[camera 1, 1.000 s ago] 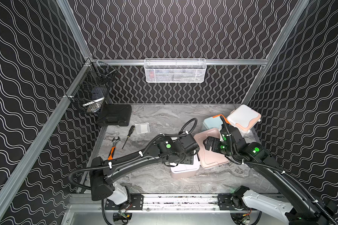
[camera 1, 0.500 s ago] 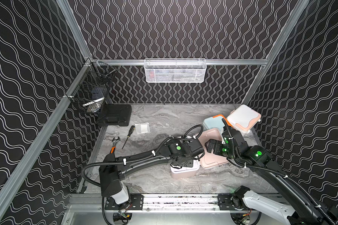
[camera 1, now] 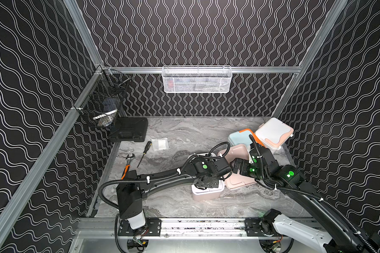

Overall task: Open first aid kits and take out gauze
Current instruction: Pick up the gauze from the first aid kit.

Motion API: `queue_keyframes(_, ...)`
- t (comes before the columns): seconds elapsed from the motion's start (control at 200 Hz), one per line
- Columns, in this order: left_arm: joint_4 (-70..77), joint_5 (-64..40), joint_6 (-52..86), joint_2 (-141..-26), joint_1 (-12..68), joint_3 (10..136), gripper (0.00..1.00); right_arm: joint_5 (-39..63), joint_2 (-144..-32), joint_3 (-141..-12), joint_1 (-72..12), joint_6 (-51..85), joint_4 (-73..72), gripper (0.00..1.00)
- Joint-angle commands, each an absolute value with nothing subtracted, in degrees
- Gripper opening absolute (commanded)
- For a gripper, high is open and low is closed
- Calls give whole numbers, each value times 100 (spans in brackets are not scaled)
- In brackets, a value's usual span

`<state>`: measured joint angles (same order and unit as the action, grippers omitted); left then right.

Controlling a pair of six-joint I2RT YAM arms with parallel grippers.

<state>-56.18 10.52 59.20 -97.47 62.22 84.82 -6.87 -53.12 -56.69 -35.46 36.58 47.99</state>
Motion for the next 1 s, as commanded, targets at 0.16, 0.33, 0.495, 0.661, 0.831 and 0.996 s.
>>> queue_keyframes(0.16, -5678, 1131, 5997, -9470, 6205, 8531, 0, -612, -5319, -5708, -3542, 3646, 4750, 100)
queue_keyframes(0.33, -5555, 1082, 5693, -8993, 6078, 8531, 0, -543, -5327, -5837, -3542, 3606, 4798, 100)
queue_keyframes(0.495, -5142, 773, 5185, -8386, 5713, 8226, 0, -187, -5165, -5906, -3542, 3413, 4654, 100)
queue_keyframes(0.661, -4676, 64, 4744, -7787, 5004, 7813, 0, 627, -5045, -5881, -3546, 3277, 4194, 100)
queue_keyframes(0.831, -4841, -332, 4297, -7426, 4022, 7726, 0, 1586, -5348, -5895, -3581, 3249, 3764, 100)
queue_keyframes(0.996, -4982, -768, 3823, -7185, 3028, 7678, 0, 1750, -5677, -6018, -3804, 3234, 3557, 100)
